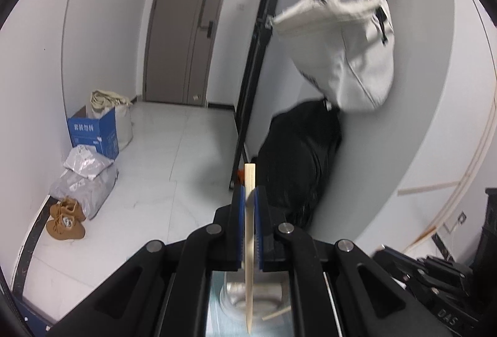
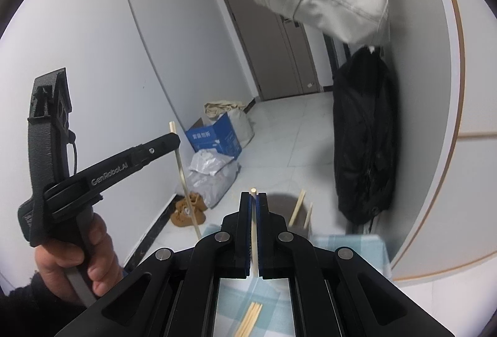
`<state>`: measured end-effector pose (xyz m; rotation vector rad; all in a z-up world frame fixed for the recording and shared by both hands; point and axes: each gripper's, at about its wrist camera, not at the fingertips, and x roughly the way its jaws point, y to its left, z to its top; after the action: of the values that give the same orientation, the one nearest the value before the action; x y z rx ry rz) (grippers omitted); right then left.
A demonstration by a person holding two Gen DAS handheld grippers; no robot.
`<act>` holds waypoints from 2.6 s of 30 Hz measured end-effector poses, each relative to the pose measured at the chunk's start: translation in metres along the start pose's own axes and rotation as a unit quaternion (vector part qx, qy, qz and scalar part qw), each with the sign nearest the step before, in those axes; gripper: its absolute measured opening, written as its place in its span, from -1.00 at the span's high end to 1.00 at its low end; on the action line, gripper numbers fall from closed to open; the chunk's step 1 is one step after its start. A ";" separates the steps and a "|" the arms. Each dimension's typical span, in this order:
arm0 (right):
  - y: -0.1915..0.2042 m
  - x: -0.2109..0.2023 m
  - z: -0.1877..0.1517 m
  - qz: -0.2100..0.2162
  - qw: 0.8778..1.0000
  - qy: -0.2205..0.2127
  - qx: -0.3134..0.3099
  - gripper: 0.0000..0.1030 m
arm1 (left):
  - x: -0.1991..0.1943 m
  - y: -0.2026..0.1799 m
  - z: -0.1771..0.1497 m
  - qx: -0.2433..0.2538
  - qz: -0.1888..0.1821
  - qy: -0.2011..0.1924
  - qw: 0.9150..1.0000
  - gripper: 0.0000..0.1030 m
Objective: Organize utensils
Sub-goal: 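Lift both held chopsticks and carry them over the utensil holder, then open both tools to drop the chopsticks into the holder, then withdraw both open tools from the holder back toward the chopstick bundle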
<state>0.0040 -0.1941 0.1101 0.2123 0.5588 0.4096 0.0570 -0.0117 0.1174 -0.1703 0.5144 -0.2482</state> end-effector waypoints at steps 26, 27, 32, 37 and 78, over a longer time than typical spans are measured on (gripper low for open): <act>-0.031 0.047 0.057 -0.042 0.999 0.010 -0.018 0.96 | 0.098 0.021 -0.009 -0.041 -0.020 -0.018 0.999 0.96; -0.031 0.049 0.056 -0.043 0.999 0.011 -0.021 0.96 | 0.101 0.021 -0.008 -0.042 -0.021 -0.017 0.999 0.96; -0.031 0.062 0.049 -0.044 0.998 0.025 -0.027 0.96 | 0.100 0.019 -0.014 -0.034 -0.033 -0.022 0.999 0.96; -0.031 0.076 0.036 -0.042 0.998 0.042 -0.030 0.96 | 0.101 0.013 -0.024 -0.002 -0.042 -0.014 0.999 0.96; -0.035 0.057 -0.012 -0.020 0.998 0.046 0.023 -0.18 | 0.044 0.029 -0.023 -0.001 -0.073 0.088 0.993 -0.36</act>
<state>0.0528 -0.1998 0.0627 0.2260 0.6624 0.3696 0.0876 0.0019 0.0707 -0.1901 0.6782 -0.4086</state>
